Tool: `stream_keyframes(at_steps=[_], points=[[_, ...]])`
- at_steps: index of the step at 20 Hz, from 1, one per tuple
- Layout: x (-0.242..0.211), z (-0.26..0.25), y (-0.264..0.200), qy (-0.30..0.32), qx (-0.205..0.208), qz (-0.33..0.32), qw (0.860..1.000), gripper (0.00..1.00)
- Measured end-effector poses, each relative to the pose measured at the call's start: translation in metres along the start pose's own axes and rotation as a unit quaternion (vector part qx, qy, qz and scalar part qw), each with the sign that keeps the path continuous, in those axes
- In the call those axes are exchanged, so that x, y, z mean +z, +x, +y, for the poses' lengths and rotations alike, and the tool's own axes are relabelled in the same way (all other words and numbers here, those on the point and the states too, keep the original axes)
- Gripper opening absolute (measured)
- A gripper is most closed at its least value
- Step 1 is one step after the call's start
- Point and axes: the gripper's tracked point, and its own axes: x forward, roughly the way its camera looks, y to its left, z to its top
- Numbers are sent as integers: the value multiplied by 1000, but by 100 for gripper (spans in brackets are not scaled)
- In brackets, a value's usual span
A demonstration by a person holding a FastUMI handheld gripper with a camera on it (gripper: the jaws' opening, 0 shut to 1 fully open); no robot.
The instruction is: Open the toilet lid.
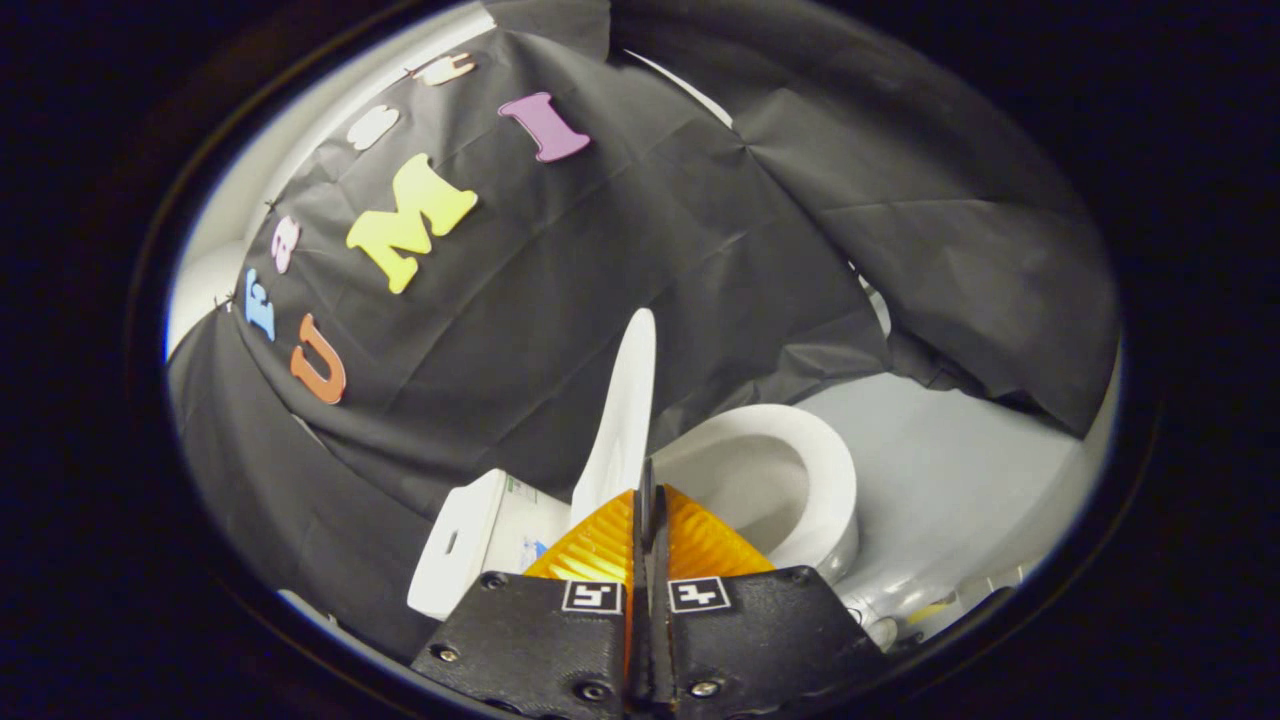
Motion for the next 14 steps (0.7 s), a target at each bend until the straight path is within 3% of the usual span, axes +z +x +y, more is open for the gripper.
stream_keyframes(at_steps=[14], points=[[0,50,-7,-81,-24,-24,996,4]])
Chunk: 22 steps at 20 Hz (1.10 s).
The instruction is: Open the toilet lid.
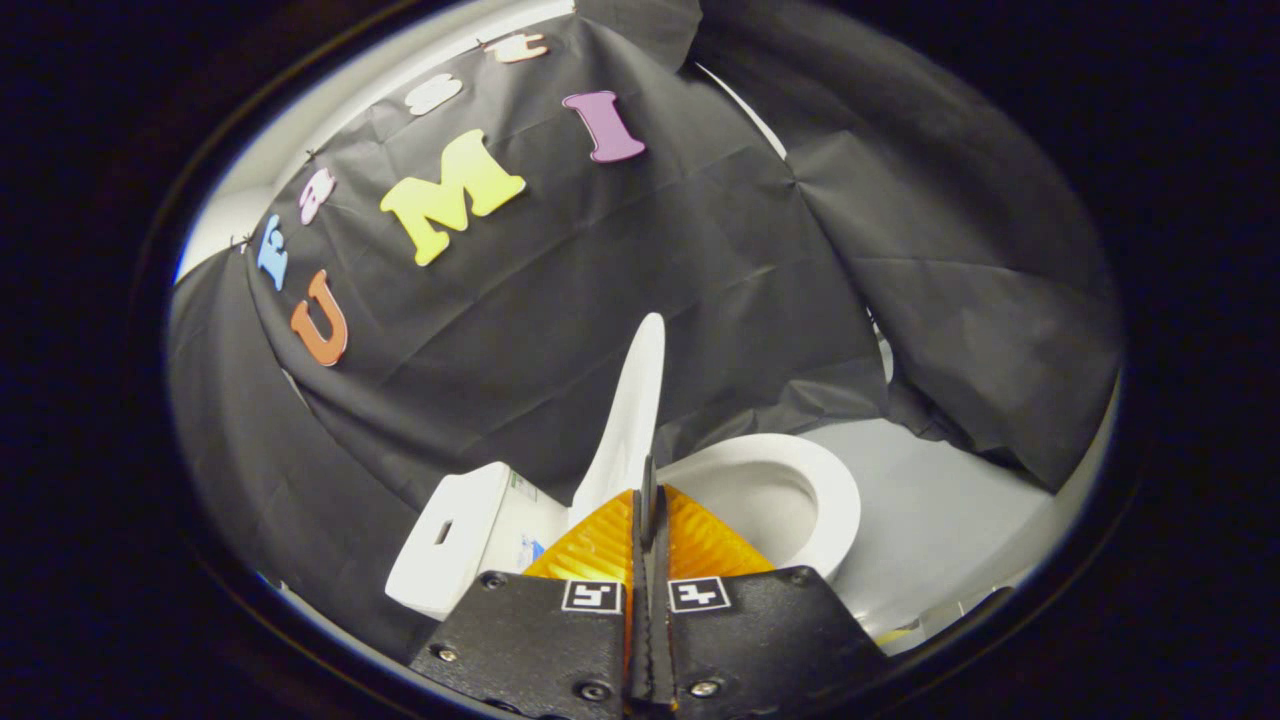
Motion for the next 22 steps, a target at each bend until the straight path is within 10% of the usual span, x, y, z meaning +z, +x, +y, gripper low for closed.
stream_keyframes(at_steps=[22], points=[[-4,112,-7,-114,14,-30,993,6]])
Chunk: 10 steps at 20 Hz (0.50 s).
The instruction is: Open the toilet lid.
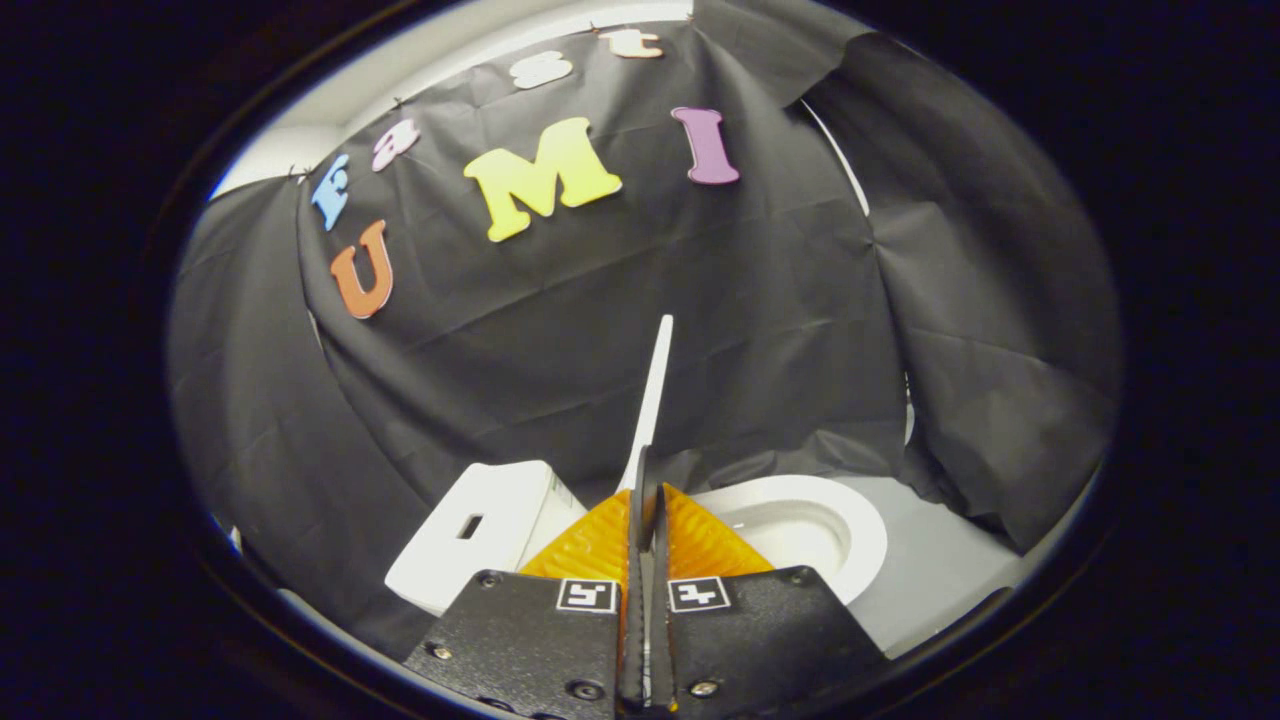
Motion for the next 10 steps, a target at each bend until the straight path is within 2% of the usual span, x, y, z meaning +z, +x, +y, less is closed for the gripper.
stream_keyframes(at_steps=[10], points=[[2,62,-1,-66,7,-26,997,6]])
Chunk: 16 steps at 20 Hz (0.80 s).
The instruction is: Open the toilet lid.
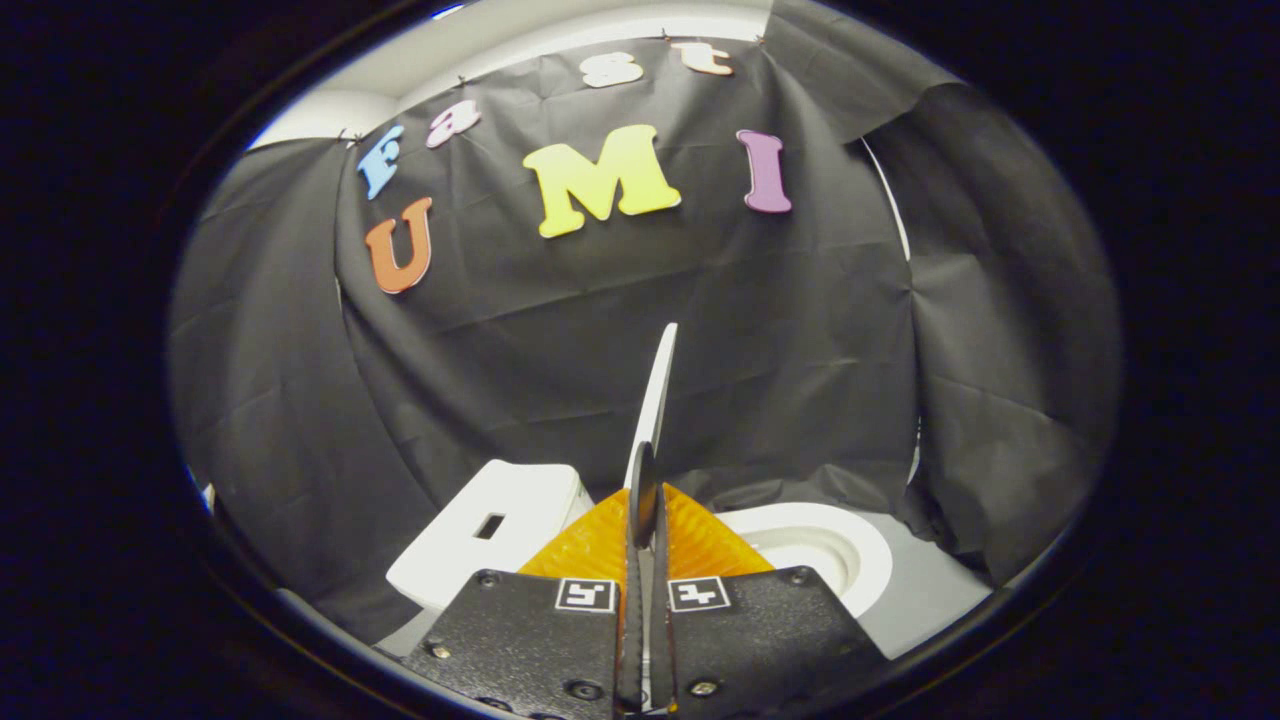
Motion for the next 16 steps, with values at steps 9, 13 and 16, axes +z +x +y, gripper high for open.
stream_keyframes(at_steps=[9,13,16], points=[[3,63,7,-66,9,-15,998,6],[1,88,8,-89,21,-14,996,6],[0,109,12,-97,34,-11,995,6]])
